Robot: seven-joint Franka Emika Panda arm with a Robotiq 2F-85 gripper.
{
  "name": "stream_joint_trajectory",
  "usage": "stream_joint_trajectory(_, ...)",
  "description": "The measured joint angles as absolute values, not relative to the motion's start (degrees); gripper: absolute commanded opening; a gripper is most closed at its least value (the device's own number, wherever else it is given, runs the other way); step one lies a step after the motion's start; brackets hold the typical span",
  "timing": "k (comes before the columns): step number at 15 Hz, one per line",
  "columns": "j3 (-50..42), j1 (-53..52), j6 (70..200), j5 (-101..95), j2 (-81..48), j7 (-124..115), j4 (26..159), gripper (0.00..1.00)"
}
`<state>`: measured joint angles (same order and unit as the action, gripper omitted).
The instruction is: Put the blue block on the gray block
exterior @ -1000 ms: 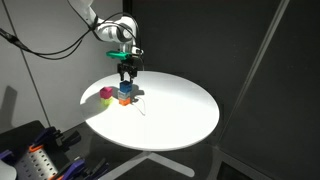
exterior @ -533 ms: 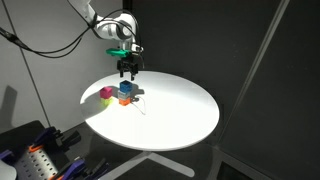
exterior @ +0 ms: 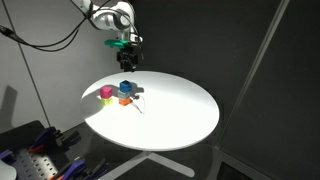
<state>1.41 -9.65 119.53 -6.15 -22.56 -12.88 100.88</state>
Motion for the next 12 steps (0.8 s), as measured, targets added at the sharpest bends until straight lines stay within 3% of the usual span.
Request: stream_joint_trajectory(12,1.8,-9.53,119.13,-2.65,-10.46,-15.25,109.99,1.0)
